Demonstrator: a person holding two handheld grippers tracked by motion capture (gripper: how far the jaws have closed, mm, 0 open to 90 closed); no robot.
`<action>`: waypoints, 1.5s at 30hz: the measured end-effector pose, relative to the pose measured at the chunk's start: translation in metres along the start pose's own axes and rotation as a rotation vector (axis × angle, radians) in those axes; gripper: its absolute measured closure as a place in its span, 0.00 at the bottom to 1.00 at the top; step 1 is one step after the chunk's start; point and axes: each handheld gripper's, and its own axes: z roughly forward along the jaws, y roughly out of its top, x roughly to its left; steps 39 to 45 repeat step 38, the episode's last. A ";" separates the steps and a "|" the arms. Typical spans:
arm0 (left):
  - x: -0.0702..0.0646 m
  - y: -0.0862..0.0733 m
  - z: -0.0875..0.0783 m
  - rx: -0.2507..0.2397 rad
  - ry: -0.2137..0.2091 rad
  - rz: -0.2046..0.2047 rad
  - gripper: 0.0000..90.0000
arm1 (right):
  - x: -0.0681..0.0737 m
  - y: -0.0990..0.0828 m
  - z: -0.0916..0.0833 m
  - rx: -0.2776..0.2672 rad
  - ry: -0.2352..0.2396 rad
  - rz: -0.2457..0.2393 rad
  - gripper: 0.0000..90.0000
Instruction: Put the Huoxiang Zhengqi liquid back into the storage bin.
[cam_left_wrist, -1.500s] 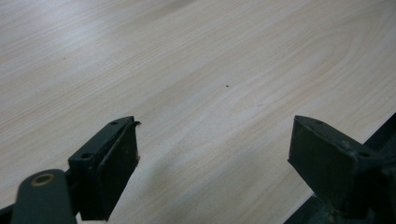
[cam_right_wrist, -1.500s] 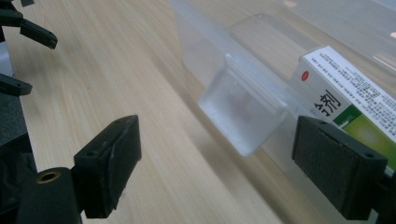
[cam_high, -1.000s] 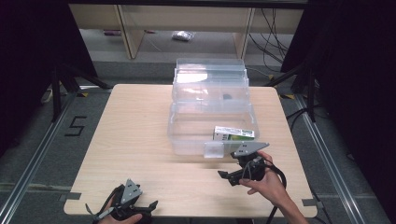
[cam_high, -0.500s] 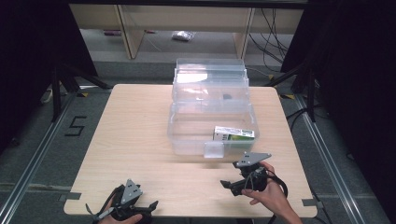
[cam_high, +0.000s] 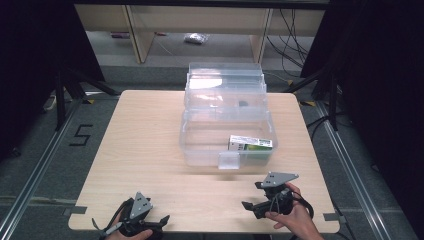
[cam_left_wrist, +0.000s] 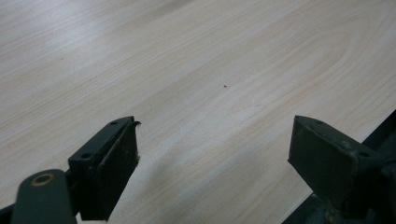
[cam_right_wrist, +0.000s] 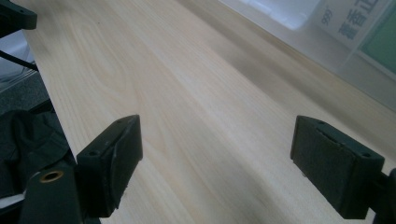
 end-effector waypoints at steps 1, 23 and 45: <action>0.000 0.000 0.000 -0.005 -0.001 -0.002 0.17 | 0.000 -0.002 0.000 -0.002 -0.001 0.009 0.19; 0.000 0.000 0.000 -0.002 0.000 0.004 0.17 | -0.004 -0.034 -0.013 0.024 -0.029 0.095 0.19; 0.000 0.001 0.000 0.005 -0.001 0.004 0.17 | -0.002 -0.033 -0.011 0.036 -0.021 0.083 0.19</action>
